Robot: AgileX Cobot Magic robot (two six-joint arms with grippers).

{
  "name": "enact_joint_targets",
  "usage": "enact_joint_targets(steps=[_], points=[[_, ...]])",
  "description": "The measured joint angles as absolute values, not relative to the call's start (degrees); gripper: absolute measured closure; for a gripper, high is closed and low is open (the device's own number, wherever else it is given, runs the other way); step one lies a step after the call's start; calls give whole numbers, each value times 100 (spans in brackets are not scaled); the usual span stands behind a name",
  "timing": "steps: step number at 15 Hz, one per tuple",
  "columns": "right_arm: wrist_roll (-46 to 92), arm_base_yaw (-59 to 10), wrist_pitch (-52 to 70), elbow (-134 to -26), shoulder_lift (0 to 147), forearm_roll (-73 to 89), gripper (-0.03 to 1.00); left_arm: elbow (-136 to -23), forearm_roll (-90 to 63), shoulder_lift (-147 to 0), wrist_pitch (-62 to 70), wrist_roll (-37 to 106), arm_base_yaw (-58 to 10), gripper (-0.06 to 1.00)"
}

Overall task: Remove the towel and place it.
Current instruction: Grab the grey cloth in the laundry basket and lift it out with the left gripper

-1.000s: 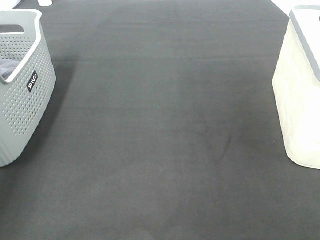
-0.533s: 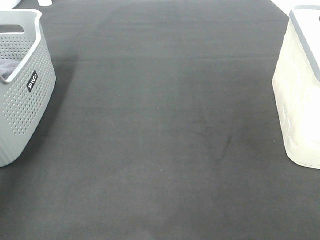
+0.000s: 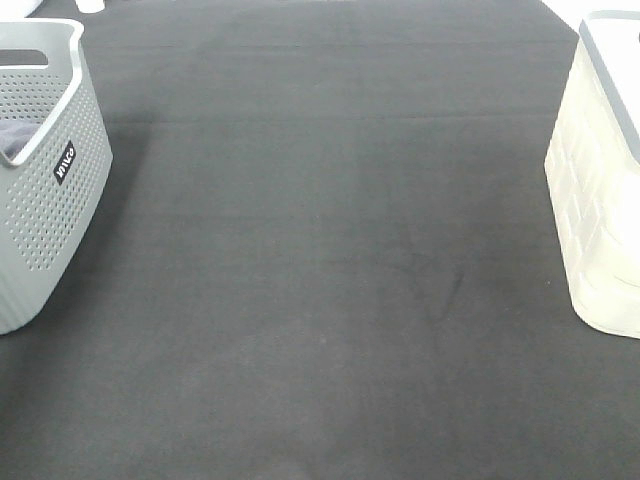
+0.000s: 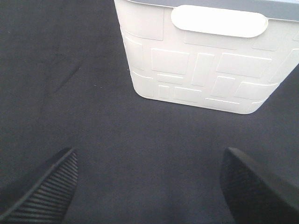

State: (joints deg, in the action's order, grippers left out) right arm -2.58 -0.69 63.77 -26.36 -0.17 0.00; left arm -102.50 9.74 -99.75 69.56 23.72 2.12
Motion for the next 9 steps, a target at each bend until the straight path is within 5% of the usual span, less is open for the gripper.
enact_joint_targets(steps=[9], points=[[-258, -69, 6377, -2636, -17, 0, 21, -10359, 579, -8686, 6979, 2561, 69, 94]])
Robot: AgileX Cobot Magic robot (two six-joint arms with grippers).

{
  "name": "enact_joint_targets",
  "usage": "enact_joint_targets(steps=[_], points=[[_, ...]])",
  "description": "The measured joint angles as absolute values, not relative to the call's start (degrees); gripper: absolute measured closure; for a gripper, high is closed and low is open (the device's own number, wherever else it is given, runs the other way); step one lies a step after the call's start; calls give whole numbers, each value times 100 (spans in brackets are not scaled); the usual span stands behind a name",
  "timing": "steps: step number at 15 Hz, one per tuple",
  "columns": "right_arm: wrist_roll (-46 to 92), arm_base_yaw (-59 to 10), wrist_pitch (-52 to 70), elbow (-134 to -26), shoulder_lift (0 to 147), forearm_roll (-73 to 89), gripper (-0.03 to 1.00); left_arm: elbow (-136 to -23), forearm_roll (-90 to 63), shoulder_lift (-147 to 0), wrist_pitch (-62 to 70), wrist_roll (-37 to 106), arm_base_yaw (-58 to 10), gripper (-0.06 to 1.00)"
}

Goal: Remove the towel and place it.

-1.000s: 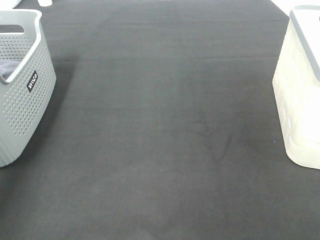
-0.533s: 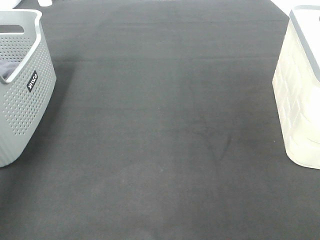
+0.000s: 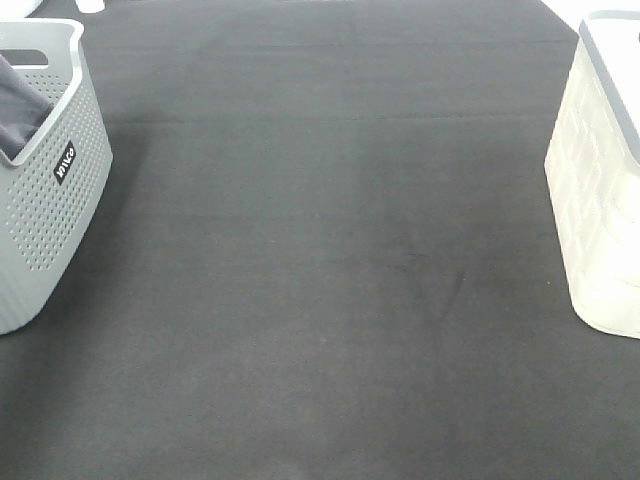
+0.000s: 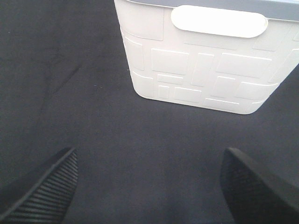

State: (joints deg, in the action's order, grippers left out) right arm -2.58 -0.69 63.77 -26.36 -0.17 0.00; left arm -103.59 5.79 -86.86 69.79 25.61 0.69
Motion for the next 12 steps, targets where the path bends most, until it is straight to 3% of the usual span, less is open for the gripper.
enact_joint_targets(steps=[4, 12], points=[[132, -69, 6251, -2756, 17, 607, 21, -10921, 304, -8646, 6979, 2464, -350, 94], [2991, -69, 6068, -3260, 1977, 3535, 21, -12680, 63, -9242, 6497, 1828, -1415, 94]])
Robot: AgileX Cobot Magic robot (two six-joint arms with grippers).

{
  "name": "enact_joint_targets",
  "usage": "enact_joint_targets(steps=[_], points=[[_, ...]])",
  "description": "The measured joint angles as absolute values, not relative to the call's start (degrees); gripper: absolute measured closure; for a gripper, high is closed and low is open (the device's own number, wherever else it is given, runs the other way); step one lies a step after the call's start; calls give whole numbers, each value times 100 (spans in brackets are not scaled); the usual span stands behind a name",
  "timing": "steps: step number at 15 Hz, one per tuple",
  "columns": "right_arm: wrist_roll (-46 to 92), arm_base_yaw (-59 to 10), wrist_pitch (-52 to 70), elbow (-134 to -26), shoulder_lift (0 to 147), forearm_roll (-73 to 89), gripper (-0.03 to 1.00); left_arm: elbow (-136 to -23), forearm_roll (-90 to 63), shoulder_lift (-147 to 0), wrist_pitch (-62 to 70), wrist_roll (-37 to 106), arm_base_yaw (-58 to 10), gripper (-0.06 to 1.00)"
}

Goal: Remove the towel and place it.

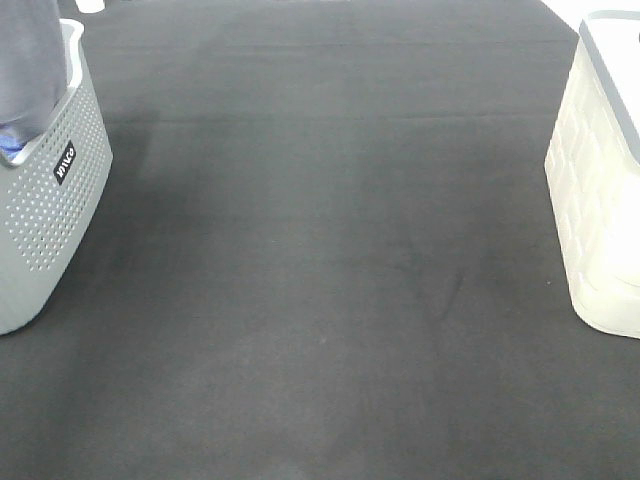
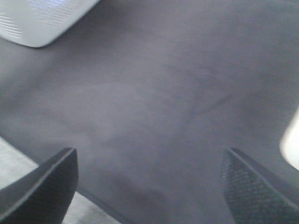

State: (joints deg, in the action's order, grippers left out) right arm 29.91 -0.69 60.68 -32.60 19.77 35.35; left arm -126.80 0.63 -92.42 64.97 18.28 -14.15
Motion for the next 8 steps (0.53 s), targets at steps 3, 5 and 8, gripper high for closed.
enact_joint_targets(steps=[3, 5, 8], points=[[3151, -69, 5546, -3260, 2280, 3862, 21, -13585, 52, -9740, 6486, 1811, -1822, 94], [3403, -69, 5025, -3260, 2458, 3913, 21, -14009, 52, -10061, 6480, 1805, -2194, 94], [4068, -69, 4916, -3260, 2893, 4463, 21, -14060, 52, -10319, 6474, 1868, -2578, 94]])
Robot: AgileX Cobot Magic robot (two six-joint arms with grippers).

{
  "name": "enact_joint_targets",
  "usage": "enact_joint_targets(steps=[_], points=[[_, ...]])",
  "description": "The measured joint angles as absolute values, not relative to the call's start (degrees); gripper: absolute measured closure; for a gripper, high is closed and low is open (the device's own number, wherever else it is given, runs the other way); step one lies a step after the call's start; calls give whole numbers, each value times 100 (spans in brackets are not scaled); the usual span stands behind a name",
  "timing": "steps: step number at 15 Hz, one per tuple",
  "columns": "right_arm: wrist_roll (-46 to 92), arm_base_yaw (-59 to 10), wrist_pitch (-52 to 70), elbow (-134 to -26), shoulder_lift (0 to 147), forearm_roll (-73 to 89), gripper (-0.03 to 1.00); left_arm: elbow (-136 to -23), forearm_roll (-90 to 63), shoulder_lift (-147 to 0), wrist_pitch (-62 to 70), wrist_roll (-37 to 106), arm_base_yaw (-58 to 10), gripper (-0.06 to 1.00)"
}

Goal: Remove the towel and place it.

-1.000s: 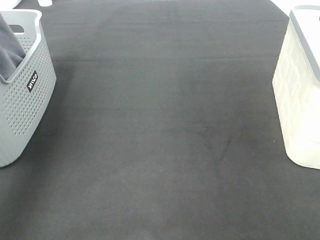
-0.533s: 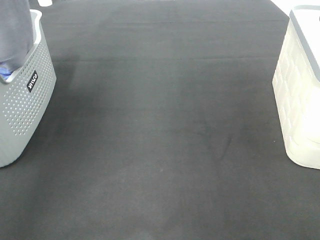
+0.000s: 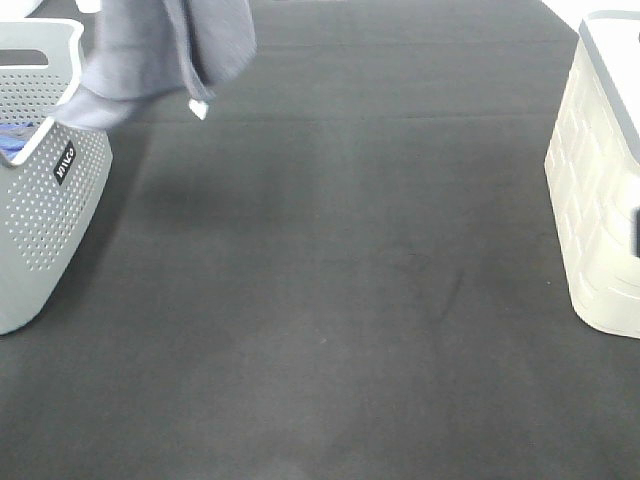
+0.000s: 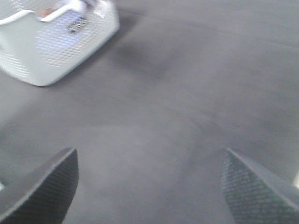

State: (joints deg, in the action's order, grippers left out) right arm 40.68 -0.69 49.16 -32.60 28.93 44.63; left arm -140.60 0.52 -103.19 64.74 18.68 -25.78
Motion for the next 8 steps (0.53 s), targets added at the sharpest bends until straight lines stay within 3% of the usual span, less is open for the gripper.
enact_joint_targets(steps=[8], points=[[7322, -69, 4801, -3421, 4721, 7179, 21, -14060, 69, -10863, 6474, 1822, -3146, 94]])
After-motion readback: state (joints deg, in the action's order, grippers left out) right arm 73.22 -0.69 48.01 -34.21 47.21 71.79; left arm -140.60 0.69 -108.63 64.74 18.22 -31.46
